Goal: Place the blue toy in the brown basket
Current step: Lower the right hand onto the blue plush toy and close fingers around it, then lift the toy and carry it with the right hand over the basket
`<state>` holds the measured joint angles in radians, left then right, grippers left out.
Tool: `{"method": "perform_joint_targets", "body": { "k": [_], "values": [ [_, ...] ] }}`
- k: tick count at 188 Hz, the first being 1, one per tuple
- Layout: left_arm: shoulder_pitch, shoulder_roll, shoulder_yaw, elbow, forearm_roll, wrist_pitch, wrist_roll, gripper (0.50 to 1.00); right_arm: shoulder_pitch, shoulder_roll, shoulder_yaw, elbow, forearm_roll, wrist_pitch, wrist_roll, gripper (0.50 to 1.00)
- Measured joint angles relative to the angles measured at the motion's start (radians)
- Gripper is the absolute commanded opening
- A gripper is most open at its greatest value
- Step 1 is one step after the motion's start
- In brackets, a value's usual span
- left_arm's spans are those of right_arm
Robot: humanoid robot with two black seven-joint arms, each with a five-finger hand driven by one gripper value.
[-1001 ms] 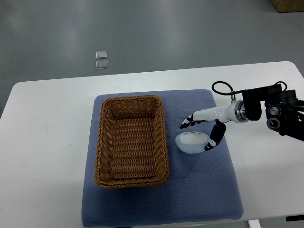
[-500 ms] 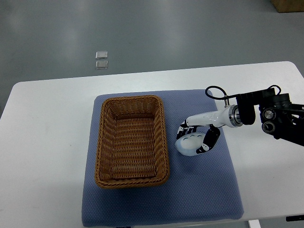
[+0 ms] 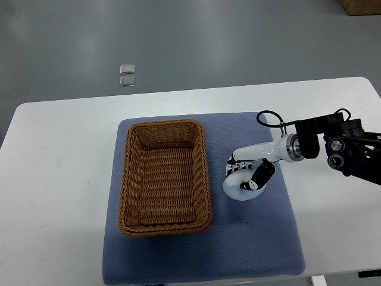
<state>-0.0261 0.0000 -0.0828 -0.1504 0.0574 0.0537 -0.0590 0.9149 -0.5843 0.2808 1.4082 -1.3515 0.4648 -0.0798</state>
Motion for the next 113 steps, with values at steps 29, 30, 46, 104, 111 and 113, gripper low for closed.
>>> {"method": "perform_joint_targets", "body": {
  "k": [29, 30, 46, 104, 111, 113],
  "values": [
    [0.000, 0.000, 0.000, 0.000, 0.000, 0.000, 0.000, 1.000, 0.017, -0.009, 0.011, 0.000, 0.001, 0.000, 0.000, 0.521],
    [0.000, 0.000, 0.000, 0.000, 0.000, 0.000, 0.000, 1.000, 0.019, -0.010, 0.011, 0.000, 0.001, 0.000, 0.000, 0.521],
    [0.000, 0.000, 0.000, 0.000, 0.000, 0.000, 0.000, 1.000, 0.045, -0.015, 0.014, -0.001, 0.002, 0.000, 0.000, 0.523],
    [0.000, 0.000, 0.000, 0.000, 0.000, 0.000, 0.001, 1.000, 0.134, -0.019, 0.072, -0.028, 0.004, 0.000, 0.001, 0.527],
    [0.000, 0.000, 0.000, 0.000, 0.000, 0.000, 0.000, 1.000, 0.150, -0.012, 0.079, -0.032, 0.005, -0.006, 0.002, 0.529],
    [0.000, 0.000, 0.000, 0.000, 0.000, 0.000, 0.000, 1.000, 0.153, -0.009, 0.080, -0.033, 0.006, -0.007, 0.002, 0.529]
  ]
}}
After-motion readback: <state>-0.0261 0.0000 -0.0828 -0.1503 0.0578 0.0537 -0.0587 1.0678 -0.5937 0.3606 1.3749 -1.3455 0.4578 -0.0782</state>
